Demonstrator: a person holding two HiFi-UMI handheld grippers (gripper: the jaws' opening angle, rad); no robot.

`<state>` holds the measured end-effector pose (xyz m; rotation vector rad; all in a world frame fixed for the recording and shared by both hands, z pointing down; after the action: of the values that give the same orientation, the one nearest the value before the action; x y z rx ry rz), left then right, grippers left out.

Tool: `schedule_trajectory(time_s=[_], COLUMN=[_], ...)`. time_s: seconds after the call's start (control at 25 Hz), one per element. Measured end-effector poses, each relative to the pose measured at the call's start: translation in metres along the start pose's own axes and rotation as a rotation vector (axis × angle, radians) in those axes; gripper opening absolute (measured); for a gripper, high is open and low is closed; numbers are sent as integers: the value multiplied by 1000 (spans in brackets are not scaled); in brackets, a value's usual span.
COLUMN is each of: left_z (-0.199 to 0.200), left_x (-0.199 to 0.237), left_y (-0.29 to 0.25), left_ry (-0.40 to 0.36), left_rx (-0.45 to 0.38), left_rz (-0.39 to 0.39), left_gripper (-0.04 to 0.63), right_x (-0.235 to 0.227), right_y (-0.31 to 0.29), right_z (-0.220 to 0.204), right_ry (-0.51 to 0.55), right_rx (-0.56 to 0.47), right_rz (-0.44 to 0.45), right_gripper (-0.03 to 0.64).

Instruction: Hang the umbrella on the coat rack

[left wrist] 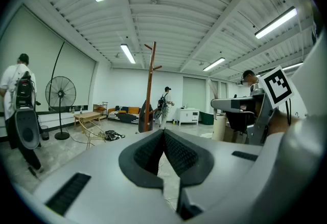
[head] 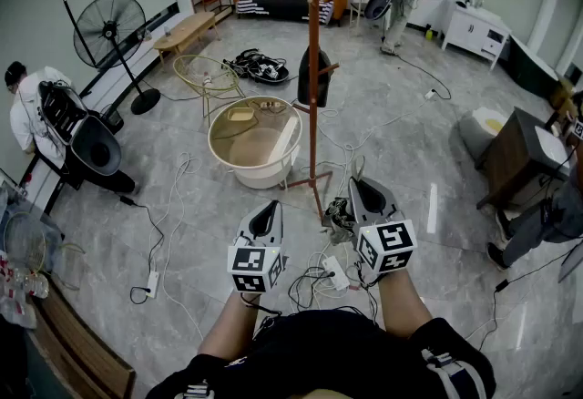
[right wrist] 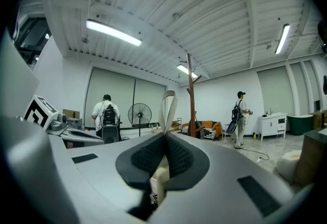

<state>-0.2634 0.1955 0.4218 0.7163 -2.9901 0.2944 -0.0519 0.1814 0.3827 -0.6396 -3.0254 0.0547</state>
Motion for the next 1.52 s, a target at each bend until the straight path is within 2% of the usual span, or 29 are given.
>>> schedule_trajectory(time_s=[0.48,0.68,1.0,1.2,1.36,1.52], left_z=[-2,-8,-7,-10,-11,-11], left_x=[14,51,115,142,149,146], left_y=[10,23,46,45,34,14], left_ry=[-11,-7,-14,-16,-15,-7], left_rx=[-4,-3,-12,-26,-32,-25], left_rz=[-38,-75,-150,-170,-167,-131], left_gripper=[17,17,17,17,17,17], right_x=[31,62,103,121,115,86], right_y=[5,-12,-39,-53,-63,-78], right_z=[-7,-6,1,-4,-9,-11], right_ry=[-31,-27,-21,-9,-19,-25], right_rx=[-14,-18,-15,-10,-13,-8], right_rz=[-1,-44,-164,-192,-196,-169], right_gripper=[15,17,15,17,15,15])
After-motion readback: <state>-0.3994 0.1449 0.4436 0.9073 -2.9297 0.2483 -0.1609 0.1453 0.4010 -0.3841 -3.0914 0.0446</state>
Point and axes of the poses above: the fingertips, and each gripper's own axes: y backward along the fingers, x to its left, z out of its top, the point moved 6 cm from there along y, backward along the fingers, and after that the axes turned 3 degrees about y, right-handed, at the moved point
